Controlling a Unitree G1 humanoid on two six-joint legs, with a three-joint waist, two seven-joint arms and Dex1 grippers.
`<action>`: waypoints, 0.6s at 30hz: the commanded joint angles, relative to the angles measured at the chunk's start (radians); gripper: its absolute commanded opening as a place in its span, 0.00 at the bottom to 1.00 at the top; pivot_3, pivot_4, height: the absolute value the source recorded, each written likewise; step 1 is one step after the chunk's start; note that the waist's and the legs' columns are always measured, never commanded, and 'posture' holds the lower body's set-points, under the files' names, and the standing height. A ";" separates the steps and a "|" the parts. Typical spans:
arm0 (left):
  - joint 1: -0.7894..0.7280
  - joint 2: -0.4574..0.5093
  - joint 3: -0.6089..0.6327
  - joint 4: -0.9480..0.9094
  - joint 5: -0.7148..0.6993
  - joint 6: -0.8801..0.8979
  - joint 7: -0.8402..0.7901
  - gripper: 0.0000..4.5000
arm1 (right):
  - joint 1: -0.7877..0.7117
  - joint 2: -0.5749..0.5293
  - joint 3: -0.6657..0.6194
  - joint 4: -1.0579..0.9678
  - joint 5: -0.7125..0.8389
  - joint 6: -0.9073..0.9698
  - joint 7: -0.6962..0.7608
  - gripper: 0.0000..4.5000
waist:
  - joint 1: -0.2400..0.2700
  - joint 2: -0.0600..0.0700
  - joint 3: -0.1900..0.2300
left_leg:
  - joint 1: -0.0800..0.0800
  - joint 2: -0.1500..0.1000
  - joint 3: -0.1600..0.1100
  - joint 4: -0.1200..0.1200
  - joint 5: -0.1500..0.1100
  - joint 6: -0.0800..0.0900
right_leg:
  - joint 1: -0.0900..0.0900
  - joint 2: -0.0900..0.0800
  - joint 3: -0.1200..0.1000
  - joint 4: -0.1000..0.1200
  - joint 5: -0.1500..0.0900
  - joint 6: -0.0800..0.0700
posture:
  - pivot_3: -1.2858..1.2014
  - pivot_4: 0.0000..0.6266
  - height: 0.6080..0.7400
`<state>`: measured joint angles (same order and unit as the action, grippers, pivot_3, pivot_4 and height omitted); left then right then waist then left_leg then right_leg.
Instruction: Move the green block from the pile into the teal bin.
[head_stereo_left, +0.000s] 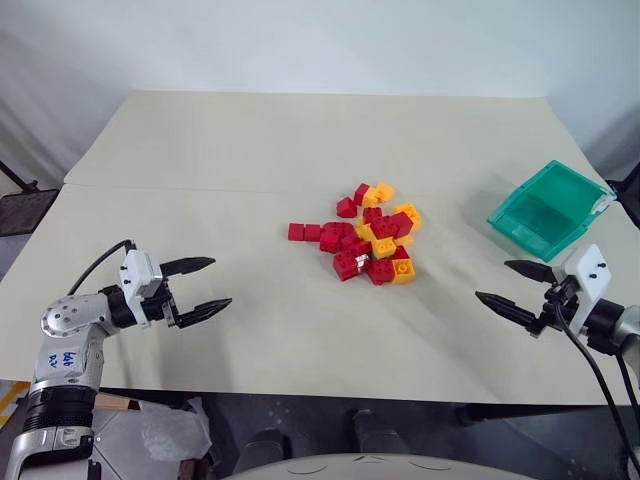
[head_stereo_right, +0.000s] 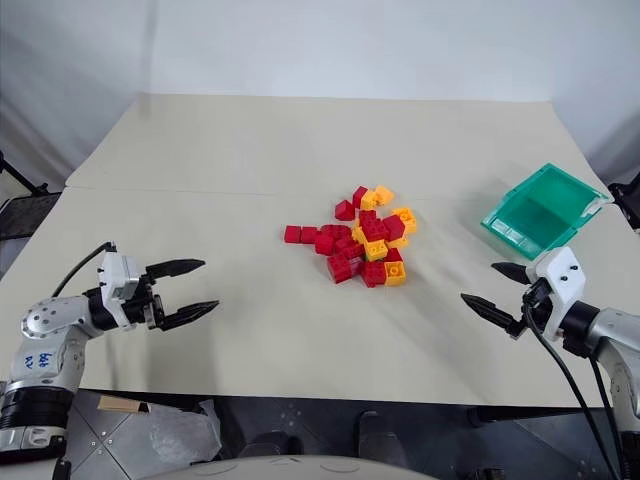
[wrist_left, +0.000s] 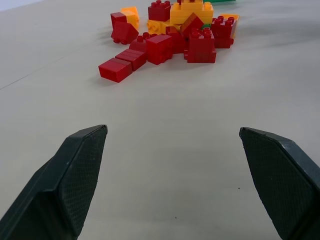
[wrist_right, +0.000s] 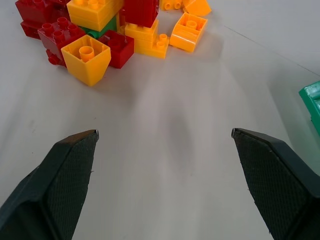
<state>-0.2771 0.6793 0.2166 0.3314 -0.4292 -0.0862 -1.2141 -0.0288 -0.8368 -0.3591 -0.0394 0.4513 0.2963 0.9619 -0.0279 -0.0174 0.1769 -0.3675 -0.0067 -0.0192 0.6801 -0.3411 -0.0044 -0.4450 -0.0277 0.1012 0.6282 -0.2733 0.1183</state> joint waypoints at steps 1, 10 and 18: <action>-0.037 -0.001 0.019 0.013 -0.016 -0.008 0.003 1.00 | -0.009 0.003 -0.028 -0.037 0.017 0.000 -0.014 0.99 | 0.000 0.000 0.000 | 0.000 0.000 0.000 0.000 0.000 0.000 | 0.000 0.000 0.000 0.000 0.000 0.000 | 0.52 0.24 1.00; -0.056 -0.009 0.016 -0.015 -0.021 0.059 0.043 1.00 | -0.013 0.012 -0.027 -0.073 0.018 0.037 -0.063 0.99 | 0.000 0.000 0.000 | 0.000 0.000 0.000 0.000 0.000 0.000 | 0.000 0.000 0.000 0.000 0.000 0.000 | 0.52 0.24 1.00; -0.055 -0.010 -0.014 -0.051 0.007 0.083 0.072 1.00 | -0.021 0.032 0.000 -0.191 -0.016 0.060 -0.158 0.79 | 0.000 0.001 -0.001 | 0.000 0.000 0.000 0.000 0.000 0.000 | 0.000 0.000 0.000 0.000 0.000 0.000 | 0.52 0.24 1.00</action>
<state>-0.3231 0.6670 0.2030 0.3133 -0.4269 -0.0056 -1.1489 -0.0385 -0.8108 -0.3497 -0.1759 0.4281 0.3531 0.8220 -0.0282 -0.0161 0.1761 -0.3675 -0.0068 -0.0193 0.6803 -0.3411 -0.0045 -0.4451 -0.0275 0.1013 0.6284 -0.2733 0.1184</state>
